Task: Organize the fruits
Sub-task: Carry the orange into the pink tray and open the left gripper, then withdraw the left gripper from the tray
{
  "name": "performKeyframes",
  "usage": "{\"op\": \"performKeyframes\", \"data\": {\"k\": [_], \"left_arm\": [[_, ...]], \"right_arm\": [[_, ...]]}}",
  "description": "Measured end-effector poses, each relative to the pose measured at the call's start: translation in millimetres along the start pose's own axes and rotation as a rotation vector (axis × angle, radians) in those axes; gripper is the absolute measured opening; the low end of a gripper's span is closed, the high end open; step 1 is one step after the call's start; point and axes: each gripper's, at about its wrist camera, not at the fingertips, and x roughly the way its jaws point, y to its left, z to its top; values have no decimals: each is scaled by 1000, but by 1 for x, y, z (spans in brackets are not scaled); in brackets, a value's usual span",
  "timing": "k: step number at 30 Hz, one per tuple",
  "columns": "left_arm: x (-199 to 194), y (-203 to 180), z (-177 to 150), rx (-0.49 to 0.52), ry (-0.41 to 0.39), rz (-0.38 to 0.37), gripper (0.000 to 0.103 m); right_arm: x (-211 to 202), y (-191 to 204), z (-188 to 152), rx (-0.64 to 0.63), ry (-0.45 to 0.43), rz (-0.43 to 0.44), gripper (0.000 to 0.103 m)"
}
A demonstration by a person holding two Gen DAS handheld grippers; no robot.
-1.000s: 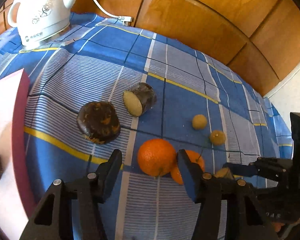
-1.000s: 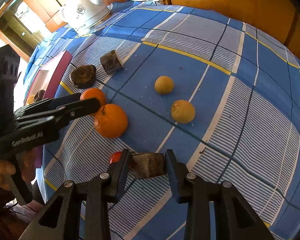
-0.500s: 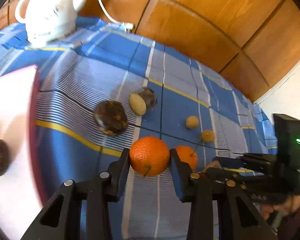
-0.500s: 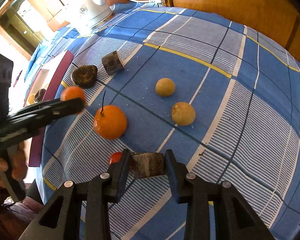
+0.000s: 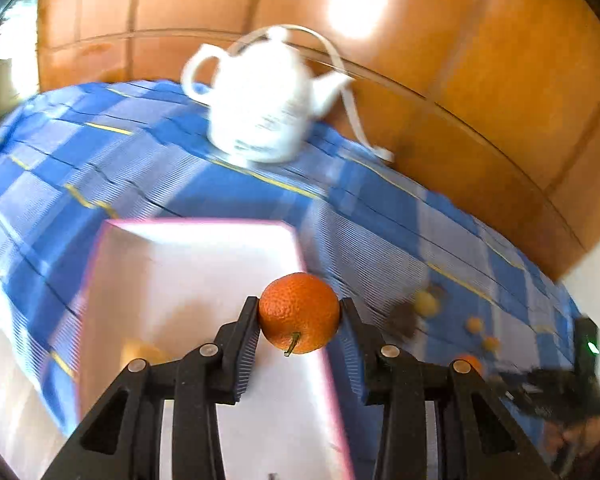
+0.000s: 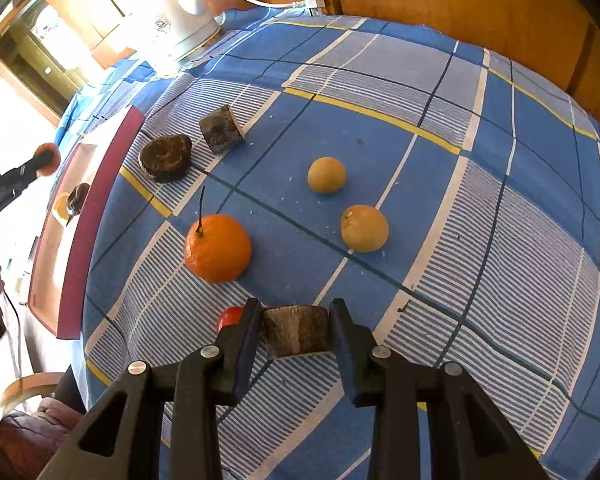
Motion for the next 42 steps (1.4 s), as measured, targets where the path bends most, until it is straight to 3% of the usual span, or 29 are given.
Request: {"op": "performKeyframes", "data": {"k": [5,11,14,16,26,42], "left_arm": [[24,34,17,-60,17,72,39],[57,40,13,-75,82,120,40],[59,40,7,-82,78,129,43],[55,38,4,-72,66,148,53],[12,14,-16,-14,-5,247,55],[-32,-37,-50,104,-78,201,63]], "right_arm": [[0,3,0,-18,-9,-12,34],[1,2,1,-25,-13,-14,34],[1,3,1,-27,-13,-15,34],[1,3,1,-28,-14,-17,34],[2,2,1,-18,-11,-14,34],[2,2,1,-17,-11,-14,34]]}}
